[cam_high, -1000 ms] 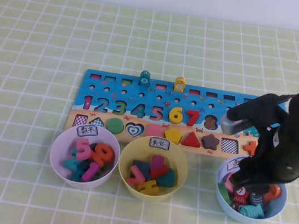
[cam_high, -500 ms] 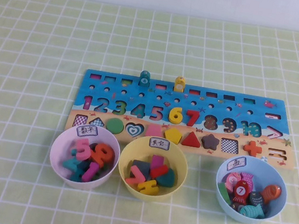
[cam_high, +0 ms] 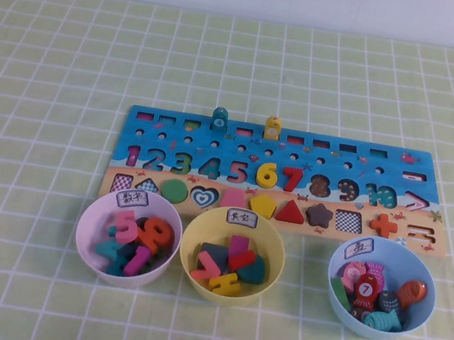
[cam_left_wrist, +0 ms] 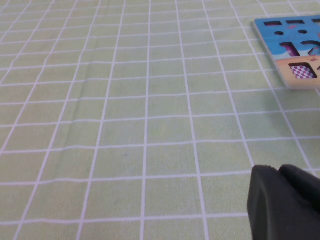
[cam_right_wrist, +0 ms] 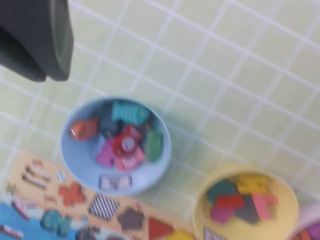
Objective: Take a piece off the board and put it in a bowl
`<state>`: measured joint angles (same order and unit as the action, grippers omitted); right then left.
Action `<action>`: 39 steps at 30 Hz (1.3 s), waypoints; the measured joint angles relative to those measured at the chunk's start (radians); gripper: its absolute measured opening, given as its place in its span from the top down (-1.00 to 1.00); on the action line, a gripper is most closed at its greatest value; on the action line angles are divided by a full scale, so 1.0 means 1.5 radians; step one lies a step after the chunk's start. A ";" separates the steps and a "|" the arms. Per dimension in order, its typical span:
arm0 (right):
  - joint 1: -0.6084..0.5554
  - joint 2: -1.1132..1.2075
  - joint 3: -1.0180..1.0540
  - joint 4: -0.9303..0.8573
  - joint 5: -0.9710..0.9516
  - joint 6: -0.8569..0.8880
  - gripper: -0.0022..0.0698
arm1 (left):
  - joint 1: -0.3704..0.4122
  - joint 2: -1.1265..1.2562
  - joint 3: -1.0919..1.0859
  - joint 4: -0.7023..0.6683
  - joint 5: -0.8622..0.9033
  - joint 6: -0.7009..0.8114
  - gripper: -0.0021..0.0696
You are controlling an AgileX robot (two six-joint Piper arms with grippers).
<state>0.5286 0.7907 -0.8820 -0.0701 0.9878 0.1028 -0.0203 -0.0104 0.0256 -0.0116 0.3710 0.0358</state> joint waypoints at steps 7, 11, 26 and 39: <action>0.000 -0.021 0.026 -0.023 0.010 -0.009 0.98 | 0.000 0.000 0.000 0.000 0.000 0.000 0.96; 0.000 -0.055 0.100 -0.015 -0.165 -0.014 0.98 | 0.000 0.000 0.000 0.000 0.000 0.000 0.96; -0.228 -0.321 0.501 -0.012 -0.606 -0.014 0.98 | 0.000 0.000 0.000 0.000 0.000 0.000 0.96; -0.325 -0.520 0.604 0.007 -0.606 -0.014 0.99 | 0.000 0.000 0.000 -0.001 0.000 0.000 0.96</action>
<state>0.0407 0.0102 0.0245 -0.0594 0.0788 0.0812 -0.0203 -0.0104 0.0256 -0.0130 0.3710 0.0358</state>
